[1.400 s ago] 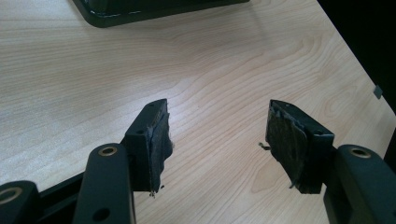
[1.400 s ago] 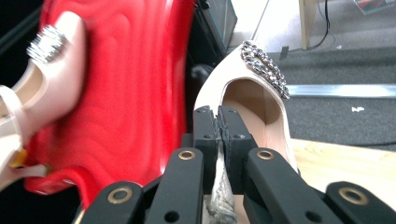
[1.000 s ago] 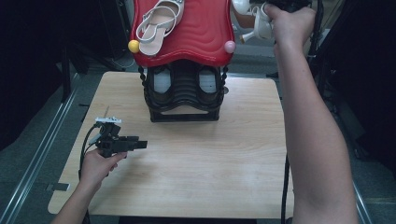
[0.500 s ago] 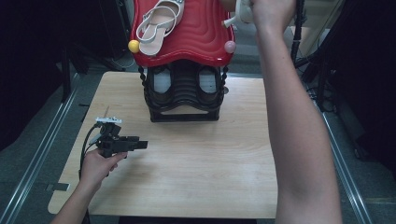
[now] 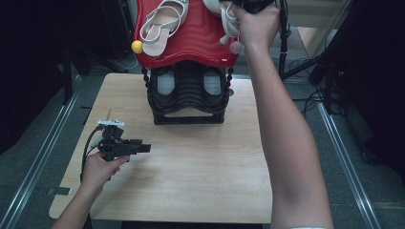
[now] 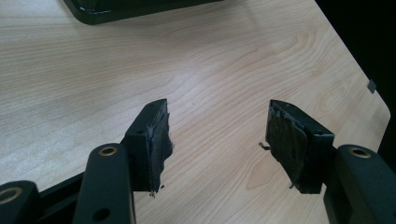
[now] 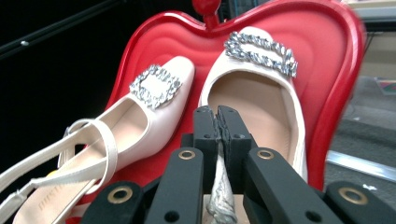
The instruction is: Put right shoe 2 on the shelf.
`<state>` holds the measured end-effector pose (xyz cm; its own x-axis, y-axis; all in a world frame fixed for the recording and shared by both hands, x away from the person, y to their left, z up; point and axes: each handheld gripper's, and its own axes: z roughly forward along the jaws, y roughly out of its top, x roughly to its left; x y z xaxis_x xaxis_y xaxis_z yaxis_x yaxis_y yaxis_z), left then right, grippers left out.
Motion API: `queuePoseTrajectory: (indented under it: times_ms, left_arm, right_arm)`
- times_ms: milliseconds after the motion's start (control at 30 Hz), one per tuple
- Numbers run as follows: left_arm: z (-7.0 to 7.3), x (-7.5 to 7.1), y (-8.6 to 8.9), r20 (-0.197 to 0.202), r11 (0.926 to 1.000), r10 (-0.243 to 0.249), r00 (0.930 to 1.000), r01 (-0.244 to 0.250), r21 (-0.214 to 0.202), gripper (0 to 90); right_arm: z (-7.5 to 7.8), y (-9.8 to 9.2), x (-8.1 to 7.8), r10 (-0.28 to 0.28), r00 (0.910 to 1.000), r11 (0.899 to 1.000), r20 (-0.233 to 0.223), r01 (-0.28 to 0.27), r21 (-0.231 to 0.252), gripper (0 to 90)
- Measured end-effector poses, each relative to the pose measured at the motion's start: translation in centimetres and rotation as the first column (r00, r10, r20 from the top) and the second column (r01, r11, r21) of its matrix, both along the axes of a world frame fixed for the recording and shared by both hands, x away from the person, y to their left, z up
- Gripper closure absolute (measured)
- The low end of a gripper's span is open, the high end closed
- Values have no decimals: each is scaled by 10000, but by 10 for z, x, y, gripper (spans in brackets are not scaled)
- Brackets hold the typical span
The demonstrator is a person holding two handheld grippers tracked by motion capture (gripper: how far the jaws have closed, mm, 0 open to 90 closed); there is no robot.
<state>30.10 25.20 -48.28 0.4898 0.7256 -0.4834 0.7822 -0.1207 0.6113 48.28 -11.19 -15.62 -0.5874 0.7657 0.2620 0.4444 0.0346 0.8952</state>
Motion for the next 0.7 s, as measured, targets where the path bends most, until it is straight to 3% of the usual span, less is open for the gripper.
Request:
queuePoseTrajectory:
  times_ms: [367,700]
  left_arm:
    - [-1,1,2,-31,10000,-43,10000,43,32,398]
    - [-1,1,1,-41,9999,-113,9999,113,18,398]
  right_arm:
    - [-15,19,2,173,9992,9998,-356,-173,-7,886]
    - [-27,26,4,303,9983,9989,-504,-286,360,885]
